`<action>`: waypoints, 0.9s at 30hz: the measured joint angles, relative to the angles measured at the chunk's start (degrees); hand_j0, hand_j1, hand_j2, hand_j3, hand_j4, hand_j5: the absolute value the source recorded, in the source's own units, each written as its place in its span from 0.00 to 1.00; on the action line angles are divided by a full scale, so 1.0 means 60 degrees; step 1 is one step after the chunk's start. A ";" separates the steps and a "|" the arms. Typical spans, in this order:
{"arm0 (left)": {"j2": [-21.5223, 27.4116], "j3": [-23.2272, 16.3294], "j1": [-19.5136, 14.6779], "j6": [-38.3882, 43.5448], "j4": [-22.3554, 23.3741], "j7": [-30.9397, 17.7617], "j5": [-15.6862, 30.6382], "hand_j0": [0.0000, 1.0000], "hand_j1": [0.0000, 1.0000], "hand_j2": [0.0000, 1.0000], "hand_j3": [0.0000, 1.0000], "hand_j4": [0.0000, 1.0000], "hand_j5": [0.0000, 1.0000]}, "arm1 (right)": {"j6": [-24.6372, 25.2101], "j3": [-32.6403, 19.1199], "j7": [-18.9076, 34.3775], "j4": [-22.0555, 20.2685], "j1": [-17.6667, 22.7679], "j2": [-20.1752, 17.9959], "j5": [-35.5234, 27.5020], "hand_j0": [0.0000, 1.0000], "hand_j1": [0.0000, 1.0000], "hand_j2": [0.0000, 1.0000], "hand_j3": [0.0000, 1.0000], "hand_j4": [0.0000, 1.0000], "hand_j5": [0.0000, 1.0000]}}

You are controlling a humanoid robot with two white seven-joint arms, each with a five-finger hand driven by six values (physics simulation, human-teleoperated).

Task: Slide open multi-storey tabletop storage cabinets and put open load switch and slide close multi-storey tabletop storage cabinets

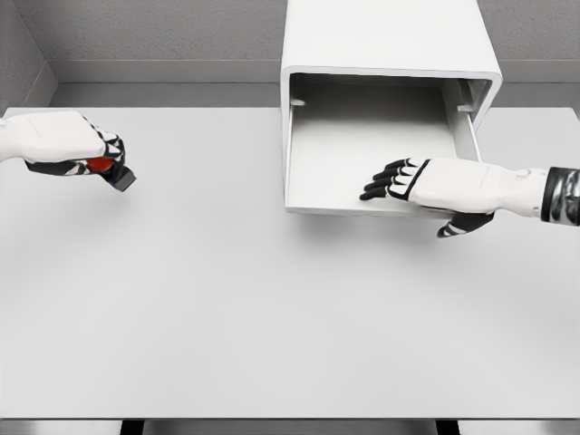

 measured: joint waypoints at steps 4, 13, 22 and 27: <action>0.0181 0.0002 -0.0117 0.0001 -0.0431 -0.0004 0.0313 0.41 0.41 0.41 0.41 0.41 0.41 | -0.0676 -0.0142 0.0000 -0.0009 0.0205 -0.0154 -0.0212 1.00 1.00 1.00 1.00 1.00 1.00; 0.0302 0.0001 -0.0410 0.0007 -0.1046 -0.0012 0.0988 0.41 0.41 0.41 0.41 0.41 0.41 | -0.0961 -0.0902 0.0013 -0.0047 0.0645 -0.0429 -0.0720 1.00 1.00 1.00 1.00 1.00 1.00; 0.0188 -0.0033 -0.0689 -0.0010 -0.1415 -0.0017 0.1633 0.41 0.41 0.41 0.41 0.41 0.41 | -0.1823 -0.1701 0.0008 -0.0131 0.1687 -0.0792 -0.0502 1.00 1.00 1.00 1.00 1.00 1.00; 0.0199 -0.0016 -0.0747 -0.0002 -0.1822 -0.0019 0.1875 0.41 0.41 0.41 0.41 0.41 0.41 | -0.1299 -0.2581 0.0008 -0.0115 0.2080 -0.1037 -0.1424 1.00 1.00 1.00 1.00 1.00 1.00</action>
